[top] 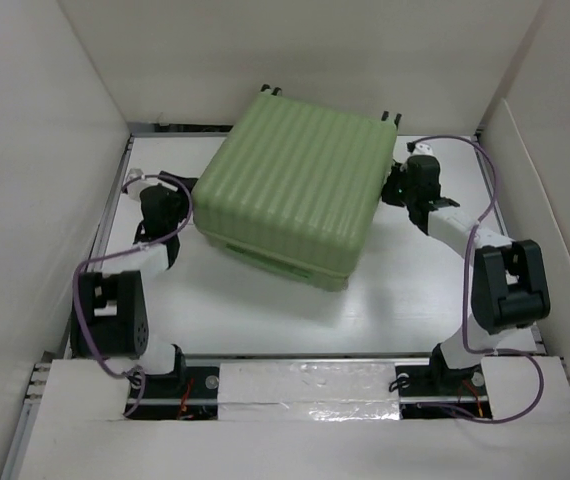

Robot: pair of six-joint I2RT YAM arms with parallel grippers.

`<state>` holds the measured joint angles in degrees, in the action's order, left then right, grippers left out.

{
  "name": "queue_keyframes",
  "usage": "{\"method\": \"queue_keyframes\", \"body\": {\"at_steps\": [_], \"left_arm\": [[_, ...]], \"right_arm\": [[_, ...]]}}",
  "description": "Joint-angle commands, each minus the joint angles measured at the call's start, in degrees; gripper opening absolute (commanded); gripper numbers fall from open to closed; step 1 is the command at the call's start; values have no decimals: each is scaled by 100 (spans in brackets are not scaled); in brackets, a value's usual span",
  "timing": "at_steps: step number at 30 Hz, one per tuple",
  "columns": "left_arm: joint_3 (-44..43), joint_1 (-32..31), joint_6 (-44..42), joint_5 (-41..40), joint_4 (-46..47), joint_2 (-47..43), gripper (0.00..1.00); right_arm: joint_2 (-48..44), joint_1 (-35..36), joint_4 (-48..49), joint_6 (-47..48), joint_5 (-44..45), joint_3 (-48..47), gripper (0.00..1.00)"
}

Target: Pack the luggage

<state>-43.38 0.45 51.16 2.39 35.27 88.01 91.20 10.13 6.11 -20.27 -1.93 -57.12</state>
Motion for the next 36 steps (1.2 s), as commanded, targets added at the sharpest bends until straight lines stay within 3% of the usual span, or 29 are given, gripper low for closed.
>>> {"method": "queue_keyframes", "body": {"at_steps": [1,5,10,12,13,16,18,21,22,23,24,25,26,27,28,29,30,31,33,36], "left_arm": [[809,-563,289,-1,683,-985,62],[1410,-931,299,-457,519,-2126,61],[1806,-1047,272,-1293,-71,-3253,63],[1850,-1047,316,-1739,-449,-3885,64],[1859,-1047,360,-1908,-564,-4114,65],[1711,-1047,282,-2594,-819,-4932,66],[1430,-1047,-60,-2683,-916,-5170,65],[771,-1099,-263,-2133,-961,-5127,56],[586,-1099,-290,-1868,-856,-5101,39],[524,-1099,-299,-1517,-524,-5013,27],[488,-1099,-273,-661,-295,-4943,17],[418,-1099,-177,-174,-66,-4847,5],[339,-1099,-89,370,223,-4576,0],[295,-1099,-19,1194,418,-4443,0],[242,-1247,-44,1385,611,-4337,0],[164,-1545,-331,1326,665,-4197,0],[50,-2400,-717,838,579,-4117,0],[-343,-2835,-1078,563,430,-3977,0],[-828,-3940,-1993,-139,-54,-3432,0],[-1331,-5016,-2846,-1069,-64,-3044,0]], "right_arm": [[773,648,146,-65,-1607,-957,13],[1294,754,49,-152,-2117,-1652,13],[1269,806,31,-214,-2188,-1820,18],[1199,754,31,-205,-2171,-1776,26],[1207,640,5,-179,-2206,-1776,39],[1120,403,-417,23,-2311,-1882,59],[945,245,-330,23,-2407,-1628,66],[383,-98,-119,-3,-2601,-1241,68],[198,-177,-67,-12,-2645,-909,68],[-230,-317,108,-21,-2680,-697,67],[-478,-371,258,-64,-2759,-451,66],[-732,-371,372,-99,-2760,38,62],[-1248,-450,539,-135,-2751,278,54],[-1506,-451,593,-135,-2734,507,45],[-1752,-451,593,-117,-2690,927,23],[-2007,-451,567,-82,-2672,1131,10],[-2523,-390,523,40,-2689,1333,3],[-2780,-319,479,93,-2724,1527,0],[-3621,-223,356,172,-2978,2011,0],[-4494,164,-273,417,-2814,2197,0]]}}
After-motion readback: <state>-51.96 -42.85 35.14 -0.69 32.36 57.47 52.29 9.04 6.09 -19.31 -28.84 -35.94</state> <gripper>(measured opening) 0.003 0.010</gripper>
